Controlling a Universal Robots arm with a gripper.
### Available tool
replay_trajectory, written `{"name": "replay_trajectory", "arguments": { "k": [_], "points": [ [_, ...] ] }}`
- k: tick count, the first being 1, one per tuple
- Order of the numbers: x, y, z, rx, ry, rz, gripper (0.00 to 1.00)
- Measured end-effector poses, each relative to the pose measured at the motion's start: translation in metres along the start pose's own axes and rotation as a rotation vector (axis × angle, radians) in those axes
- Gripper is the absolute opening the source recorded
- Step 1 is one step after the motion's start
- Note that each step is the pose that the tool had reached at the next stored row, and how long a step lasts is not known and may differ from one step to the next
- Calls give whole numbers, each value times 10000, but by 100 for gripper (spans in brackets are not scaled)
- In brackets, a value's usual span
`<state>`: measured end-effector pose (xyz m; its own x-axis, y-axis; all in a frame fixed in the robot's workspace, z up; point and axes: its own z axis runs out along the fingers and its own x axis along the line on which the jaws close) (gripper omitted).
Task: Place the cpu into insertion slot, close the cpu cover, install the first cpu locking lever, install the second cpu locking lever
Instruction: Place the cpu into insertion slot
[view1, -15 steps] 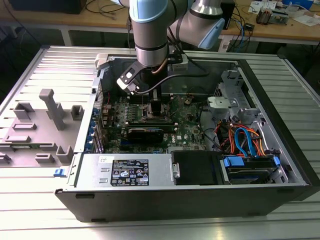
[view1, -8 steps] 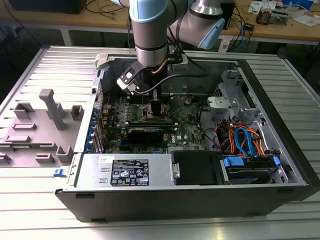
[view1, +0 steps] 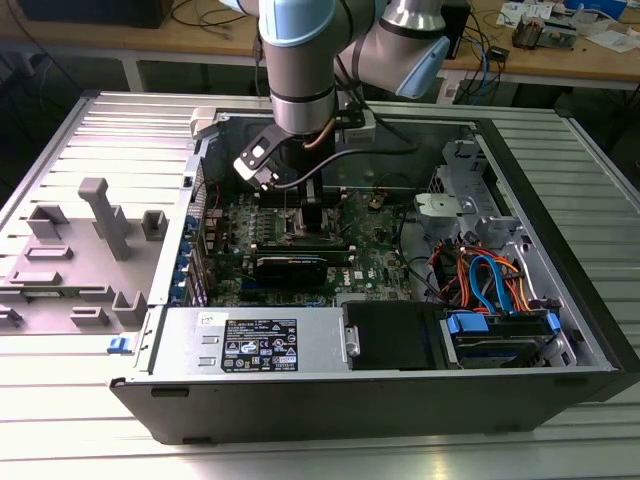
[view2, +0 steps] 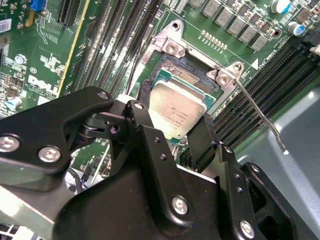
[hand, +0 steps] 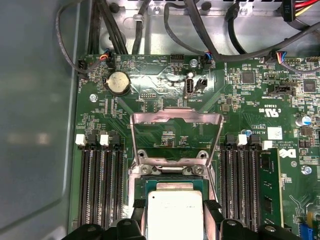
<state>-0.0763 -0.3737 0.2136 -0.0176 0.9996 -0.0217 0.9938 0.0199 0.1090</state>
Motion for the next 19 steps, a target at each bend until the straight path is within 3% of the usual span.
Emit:
{"name": "replay_trajectory", "arguments": {
  "k": [2,19],
  "points": [
    [1,0,6,2,-73,-8,54],
    [-1,-6,33,1,-72,-39,54]
  ]
}}
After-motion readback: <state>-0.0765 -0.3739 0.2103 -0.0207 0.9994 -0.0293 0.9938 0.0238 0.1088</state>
